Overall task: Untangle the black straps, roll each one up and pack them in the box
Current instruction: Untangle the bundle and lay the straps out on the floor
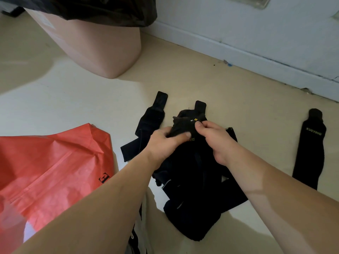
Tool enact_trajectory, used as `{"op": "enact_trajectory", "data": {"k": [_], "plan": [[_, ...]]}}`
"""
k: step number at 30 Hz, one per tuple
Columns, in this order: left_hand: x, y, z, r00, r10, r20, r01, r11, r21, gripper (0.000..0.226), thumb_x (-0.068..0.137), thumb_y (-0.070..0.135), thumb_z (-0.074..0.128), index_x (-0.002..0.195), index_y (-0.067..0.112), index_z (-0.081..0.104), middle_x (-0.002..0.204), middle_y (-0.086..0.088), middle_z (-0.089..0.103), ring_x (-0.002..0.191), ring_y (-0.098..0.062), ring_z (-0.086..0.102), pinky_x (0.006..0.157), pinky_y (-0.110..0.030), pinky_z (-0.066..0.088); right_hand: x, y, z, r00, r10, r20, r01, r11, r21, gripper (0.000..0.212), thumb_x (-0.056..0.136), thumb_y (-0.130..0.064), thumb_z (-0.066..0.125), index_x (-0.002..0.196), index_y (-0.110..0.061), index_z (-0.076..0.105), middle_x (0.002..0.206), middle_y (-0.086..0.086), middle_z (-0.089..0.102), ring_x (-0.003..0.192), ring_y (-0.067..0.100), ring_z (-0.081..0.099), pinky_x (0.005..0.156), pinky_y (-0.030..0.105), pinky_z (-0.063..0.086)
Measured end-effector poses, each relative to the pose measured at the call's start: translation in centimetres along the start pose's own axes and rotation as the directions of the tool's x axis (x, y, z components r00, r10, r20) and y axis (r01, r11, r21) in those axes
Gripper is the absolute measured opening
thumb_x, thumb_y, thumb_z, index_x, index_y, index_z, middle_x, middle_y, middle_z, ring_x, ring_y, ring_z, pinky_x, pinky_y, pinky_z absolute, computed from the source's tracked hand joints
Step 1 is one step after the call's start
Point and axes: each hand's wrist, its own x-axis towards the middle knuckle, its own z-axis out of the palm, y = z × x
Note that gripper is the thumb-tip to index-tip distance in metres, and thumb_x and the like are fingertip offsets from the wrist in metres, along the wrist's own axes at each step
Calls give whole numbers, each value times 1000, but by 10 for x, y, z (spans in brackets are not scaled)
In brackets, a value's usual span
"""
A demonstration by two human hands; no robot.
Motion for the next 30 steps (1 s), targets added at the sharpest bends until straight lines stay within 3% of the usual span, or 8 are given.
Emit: {"op": "enact_trajectory", "data": {"k": [3, 6, 10, 16, 20, 22, 26, 30], "plan": [[6, 0, -4, 970, 104, -221, -74, 987, 141, 29, 87, 30, 86, 92, 11, 66, 82, -5, 67, 72, -15, 64, 63, -26, 55, 1, -2, 0, 998, -25, -54, 24, 1000, -20, 15, 102, -35, 70, 100, -23, 78, 110, 8, 78, 107, 31, 75, 96, 51, 63], [10, -3, -8, 986, 42, -162, -29, 996, 85, 23, 90, 21, 84, 95, 9, 66, 80, -8, 68, 69, -18, 67, 67, -27, 62, 1, 1, 0, 992, -48, -118, 47, 999, -12, 15, 104, -34, 69, 103, -21, 77, 112, 7, 77, 107, 29, 74, 96, 49, 63], [8, 1, 0, 996, -36, -79, 39, 998, 41, 39, 82, 30, 92, 106, 10, 68, 95, -11, 75, 91, -27, 78, 82, -44, 67, 6, 2, -6, 1000, -5, -22, 4, 999, -44, 20, 106, -40, 63, 117, -29, 76, 120, 5, 77, 111, 27, 74, 100, 51, 61], [17, 4, -5, 941, 81, -329, 2, 970, 242, 35, 85, 19, 85, 80, 17, 50, 79, 1, 58, 72, -17, 57, 64, -31, 52, 12, 9, -29, 993, 11, -115, -18, 998, -57, 37, 104, -10, 57, 123, -34, 77, 126, 0, 72, 120, 24, 66, 109, 47, 55], [11, -25, -19, 967, -41, -250, 88, 980, 179, 22, 93, 12, 77, 103, 25, 63, 93, 1, 70, 86, -18, 70, 80, -36, 63, 12, 19, -38, 989, 93, -114, -88, 995, 43, 44, 96, -2, 62, 120, -35, 77, 123, 9, 74, 111, 34, 72, 92, 51, 63], [5, -36, -17, 977, -114, -180, 126, 990, 58, 22, 97, 10, 73, 109, 28, 68, 104, -2, 77, 93, -18, 75, 79, -31, 63, 12, 23, -35, 991, 97, -88, -92, 994, 62, 38, 98, -7, 61, 111, -36, 81, 122, 7, 76, 113, 33, 73, 96, 52, 62], [2, -35, -5, 985, -101, -143, 96, 995, -39, 34, 98, -3, 66, 103, 28, 78, 108, 0, 79, 93, -11, 76, 75, -16, 60, 13, 24, -26, 990, 123, -67, -111, 982, 149, 51, 98, -4, 42, 107, -30, 85, 129, 10, 73, 119, 35, 69, 100, 56, 59], [-1, -22, 4, 992, -102, -72, 95, 991, -98, 36, 93, -8, 65, 88, 23, 83, 112, 2, 78, 100, -18, 76, 86, -26, 61, 15, 18, -26, 984, 124, -129, -99, 978, 183, 56, 92, 4, 42, 111, -27, 85, 130, 14, 72, 118, 36, 69, 101, 53, 59]]}}
